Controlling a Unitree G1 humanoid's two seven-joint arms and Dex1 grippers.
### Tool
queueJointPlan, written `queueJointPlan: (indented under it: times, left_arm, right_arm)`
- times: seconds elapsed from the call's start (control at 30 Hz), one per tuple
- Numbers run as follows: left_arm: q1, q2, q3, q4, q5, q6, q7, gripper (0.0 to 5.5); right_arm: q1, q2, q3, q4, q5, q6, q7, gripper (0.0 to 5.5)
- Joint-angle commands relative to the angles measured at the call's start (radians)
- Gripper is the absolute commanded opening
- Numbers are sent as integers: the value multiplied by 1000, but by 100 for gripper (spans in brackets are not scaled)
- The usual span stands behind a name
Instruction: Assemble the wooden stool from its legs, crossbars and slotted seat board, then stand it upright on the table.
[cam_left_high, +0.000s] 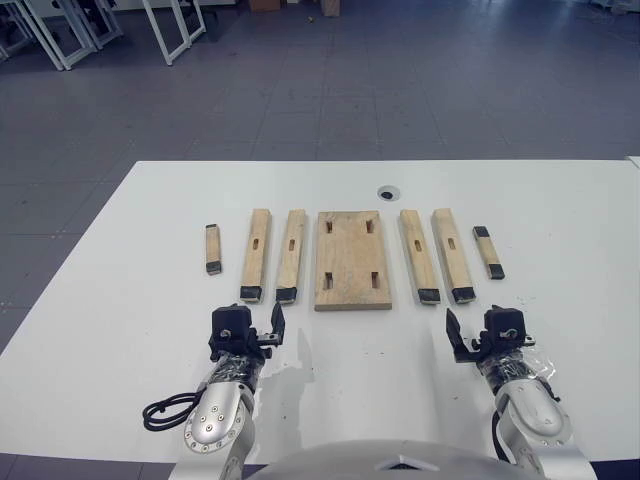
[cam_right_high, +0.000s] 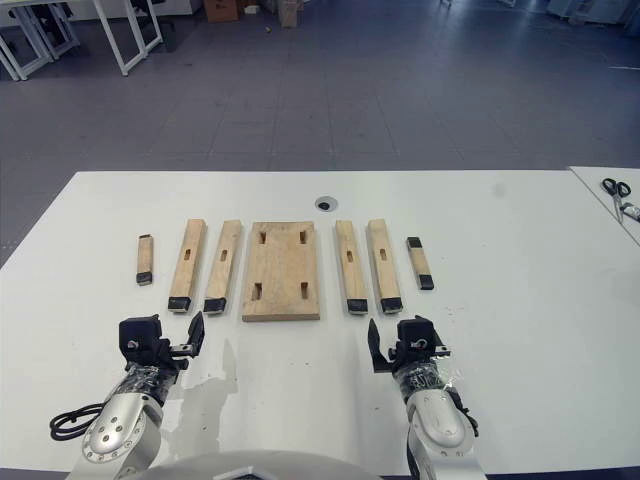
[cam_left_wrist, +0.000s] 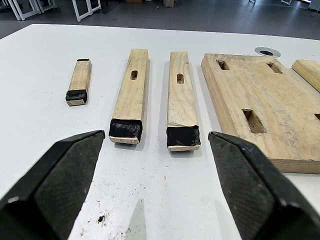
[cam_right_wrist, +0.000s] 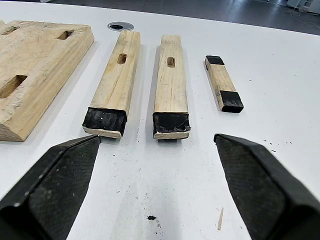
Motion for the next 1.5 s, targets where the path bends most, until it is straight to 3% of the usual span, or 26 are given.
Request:
queueJointPlan:
  times: [0.03,0.6,1.13,1.23,1.37,1.5]
  left_arm:
    - [-1,-4,-1,1,5,7,8,385]
    - [7,-4,-17,-20,9,21,13,385]
    - [42,-16,-1,6,1,-28,14,385]
    - [54,-22,10,22,-1,-49,15,385]
    - [62,-24,18,34,-3,-69,11,385]
    - [76,-21,31,36,-12,-85,5,385]
  right_arm:
    - [2,-7,-9,31,10,-33,13,417]
    - [38,2,14,149,-5,-182,9,417]
    - [-73,-35,-94,463,118,-414,125,417]
    - [-164,-55,-108,227,168,-298,123,417]
    - [-436,-50,-77,-113,208,156,4,417]
    - [-639,-67,-152,-58,219,328,-29,417]
